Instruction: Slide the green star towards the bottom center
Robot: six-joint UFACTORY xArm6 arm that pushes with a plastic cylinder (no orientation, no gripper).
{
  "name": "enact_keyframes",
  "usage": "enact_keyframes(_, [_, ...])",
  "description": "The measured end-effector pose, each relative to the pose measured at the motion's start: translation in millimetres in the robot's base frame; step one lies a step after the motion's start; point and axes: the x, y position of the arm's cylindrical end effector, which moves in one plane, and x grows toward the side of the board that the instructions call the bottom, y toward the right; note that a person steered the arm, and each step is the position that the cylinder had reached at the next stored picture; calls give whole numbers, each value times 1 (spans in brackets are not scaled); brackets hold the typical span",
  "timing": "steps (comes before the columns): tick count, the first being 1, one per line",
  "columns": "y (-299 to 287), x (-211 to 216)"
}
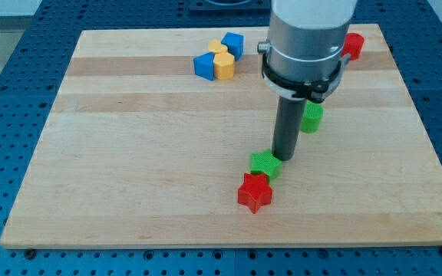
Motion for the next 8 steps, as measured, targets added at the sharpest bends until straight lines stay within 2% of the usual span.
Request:
enact_keyframes(3, [-10,6])
enact_keyframes(6, [-44,6])
enact_keyframes(7, [-80,6])
enact_keyframes(8, [-125,28])
